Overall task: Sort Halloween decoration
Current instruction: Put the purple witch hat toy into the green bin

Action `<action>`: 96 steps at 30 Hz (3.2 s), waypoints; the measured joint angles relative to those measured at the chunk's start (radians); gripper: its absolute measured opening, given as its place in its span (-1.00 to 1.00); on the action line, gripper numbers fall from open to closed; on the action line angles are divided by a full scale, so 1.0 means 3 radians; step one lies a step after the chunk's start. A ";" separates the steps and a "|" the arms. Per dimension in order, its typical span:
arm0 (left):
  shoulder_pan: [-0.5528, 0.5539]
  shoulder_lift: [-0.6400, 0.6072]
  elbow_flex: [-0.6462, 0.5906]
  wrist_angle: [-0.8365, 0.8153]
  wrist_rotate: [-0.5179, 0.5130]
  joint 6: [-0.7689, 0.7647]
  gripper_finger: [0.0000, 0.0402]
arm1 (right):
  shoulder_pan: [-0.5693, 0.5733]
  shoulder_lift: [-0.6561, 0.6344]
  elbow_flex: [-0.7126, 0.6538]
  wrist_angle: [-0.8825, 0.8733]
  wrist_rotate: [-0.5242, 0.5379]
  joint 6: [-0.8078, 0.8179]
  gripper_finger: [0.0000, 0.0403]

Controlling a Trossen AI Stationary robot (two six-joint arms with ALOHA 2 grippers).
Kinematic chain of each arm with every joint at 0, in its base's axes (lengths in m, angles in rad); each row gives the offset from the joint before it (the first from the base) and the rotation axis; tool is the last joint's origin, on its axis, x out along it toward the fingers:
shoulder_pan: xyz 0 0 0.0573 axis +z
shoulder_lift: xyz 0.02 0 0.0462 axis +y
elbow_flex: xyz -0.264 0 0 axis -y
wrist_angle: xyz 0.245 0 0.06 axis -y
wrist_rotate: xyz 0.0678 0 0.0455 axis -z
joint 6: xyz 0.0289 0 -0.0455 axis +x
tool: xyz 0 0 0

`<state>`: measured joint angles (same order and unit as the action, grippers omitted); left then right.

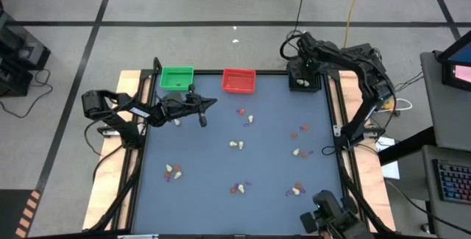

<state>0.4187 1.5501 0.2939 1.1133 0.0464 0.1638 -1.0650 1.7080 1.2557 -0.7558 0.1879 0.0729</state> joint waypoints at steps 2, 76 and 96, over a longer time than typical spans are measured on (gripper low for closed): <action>0.0000 -0.0002 0.0000 0.0001 -0.0033 0.0003 -0.97 | 0.0064 -0.0169 -0.0050 0.0254 -0.0005 -0.0157 -0.42; 0.0733 0.0119 0.1630 -0.6888 -0.0343 -0.0675 -0.42 | 0.2064 -0.1036 -0.2201 0.4376 -0.0904 -0.0847 -1.00; 0.0767 0.0154 0.1627 -0.7028 -0.0353 -0.0580 -0.93 | 0.2064 -0.1036 -0.2201 0.4376 -0.0895 -0.0847 -1.00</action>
<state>0.6487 1.5963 0.7819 -0.9949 -0.0596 -0.0101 -0.4458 1.3972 0.5953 0.5571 -0.0807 -0.1810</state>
